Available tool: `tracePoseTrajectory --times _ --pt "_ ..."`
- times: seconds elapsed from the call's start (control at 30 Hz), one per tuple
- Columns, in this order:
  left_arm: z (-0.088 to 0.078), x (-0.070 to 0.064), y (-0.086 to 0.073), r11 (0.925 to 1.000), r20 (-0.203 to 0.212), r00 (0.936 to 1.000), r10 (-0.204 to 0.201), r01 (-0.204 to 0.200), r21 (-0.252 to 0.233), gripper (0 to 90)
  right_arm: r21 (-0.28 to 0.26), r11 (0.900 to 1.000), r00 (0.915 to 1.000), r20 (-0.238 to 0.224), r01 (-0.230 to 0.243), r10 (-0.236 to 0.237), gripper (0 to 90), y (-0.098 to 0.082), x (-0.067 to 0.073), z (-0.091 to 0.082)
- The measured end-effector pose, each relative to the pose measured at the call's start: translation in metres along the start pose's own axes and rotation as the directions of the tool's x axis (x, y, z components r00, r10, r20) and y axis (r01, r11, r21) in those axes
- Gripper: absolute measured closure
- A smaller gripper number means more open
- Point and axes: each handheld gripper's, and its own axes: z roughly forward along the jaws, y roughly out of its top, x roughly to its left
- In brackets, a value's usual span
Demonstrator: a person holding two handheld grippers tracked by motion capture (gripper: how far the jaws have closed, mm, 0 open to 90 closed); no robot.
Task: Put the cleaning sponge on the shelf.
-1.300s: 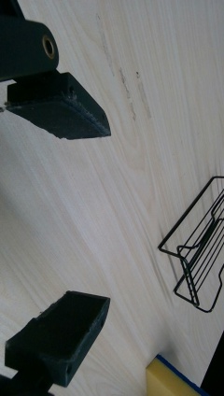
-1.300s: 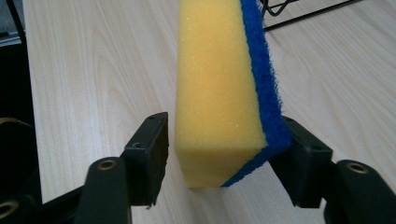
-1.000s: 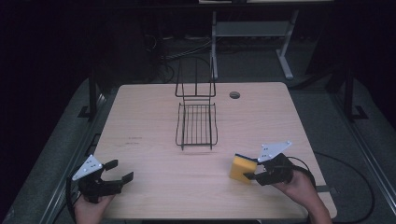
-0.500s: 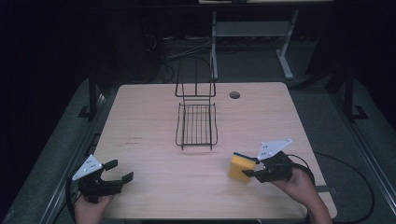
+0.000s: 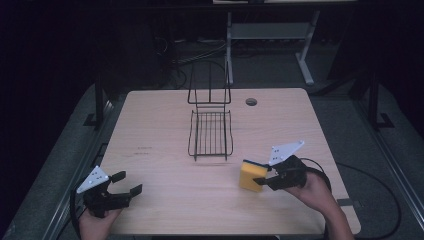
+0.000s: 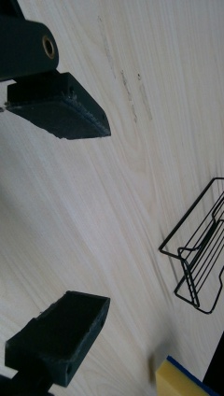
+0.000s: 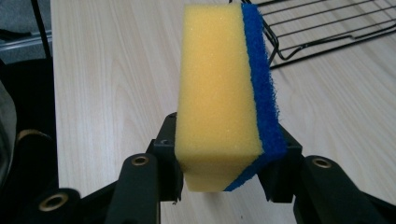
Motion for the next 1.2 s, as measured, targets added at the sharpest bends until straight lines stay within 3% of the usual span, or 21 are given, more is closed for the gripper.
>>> tracePoseTrajectory --times 0.87,1.2 --pt "0.001 -0.001 0.0 1.0 0.006 1.0 0.0 0.0 0.002 14.7 -0.021 1.0 0.9994 -0.031 0.015 -0.016 56.4 0.028 -0.011 0.004" --pt "0.001 -0.001 0.0 1.0 0.006 1.0 -0.001 0.001 -0.001 14.7 0.001 1.0 0.9989 -0.036 0.03 -0.03 56.4 0.039 -0.015 0.009"
